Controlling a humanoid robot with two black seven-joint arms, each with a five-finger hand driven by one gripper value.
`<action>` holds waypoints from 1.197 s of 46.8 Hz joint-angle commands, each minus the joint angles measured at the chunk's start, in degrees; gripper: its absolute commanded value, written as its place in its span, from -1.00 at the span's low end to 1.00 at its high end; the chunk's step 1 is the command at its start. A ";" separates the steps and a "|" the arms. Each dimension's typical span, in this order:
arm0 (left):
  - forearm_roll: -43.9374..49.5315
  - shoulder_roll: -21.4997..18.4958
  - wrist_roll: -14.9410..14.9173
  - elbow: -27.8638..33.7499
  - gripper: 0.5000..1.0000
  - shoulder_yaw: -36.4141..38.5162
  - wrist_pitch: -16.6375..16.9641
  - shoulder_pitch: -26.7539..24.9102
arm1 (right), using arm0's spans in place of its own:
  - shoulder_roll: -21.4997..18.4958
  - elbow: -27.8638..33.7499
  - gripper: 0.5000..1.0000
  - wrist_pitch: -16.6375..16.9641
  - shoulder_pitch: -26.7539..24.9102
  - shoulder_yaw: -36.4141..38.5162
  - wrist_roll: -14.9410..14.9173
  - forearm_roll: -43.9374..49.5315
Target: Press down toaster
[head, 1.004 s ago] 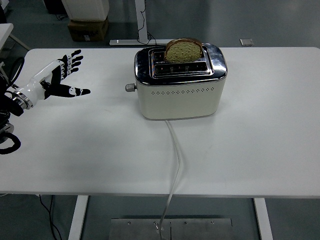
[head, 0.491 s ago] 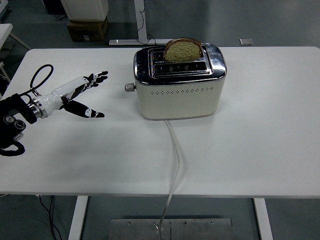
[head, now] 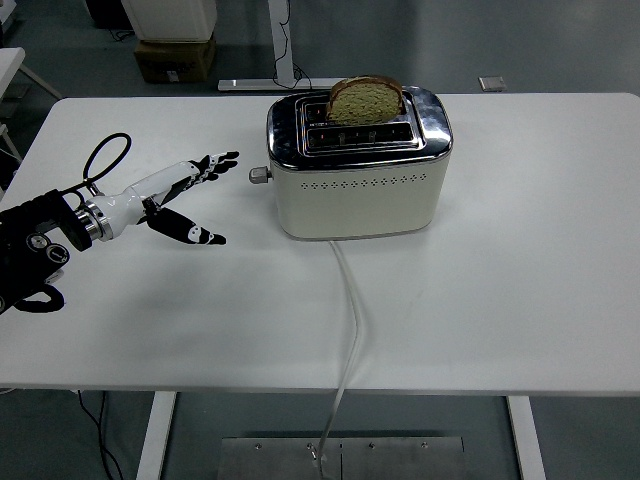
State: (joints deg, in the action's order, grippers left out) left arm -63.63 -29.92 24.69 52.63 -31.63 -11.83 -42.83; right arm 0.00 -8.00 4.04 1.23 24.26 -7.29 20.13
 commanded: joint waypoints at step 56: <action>-4.66 0.92 0.97 -0.07 1.00 1.75 0.75 -0.59 | 0.00 0.00 1.00 0.00 0.00 -0.01 0.00 0.00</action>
State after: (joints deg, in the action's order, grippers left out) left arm -67.98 -29.00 25.05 52.56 -29.88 -11.08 -43.51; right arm 0.00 -8.00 4.04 1.23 24.27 -7.27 20.13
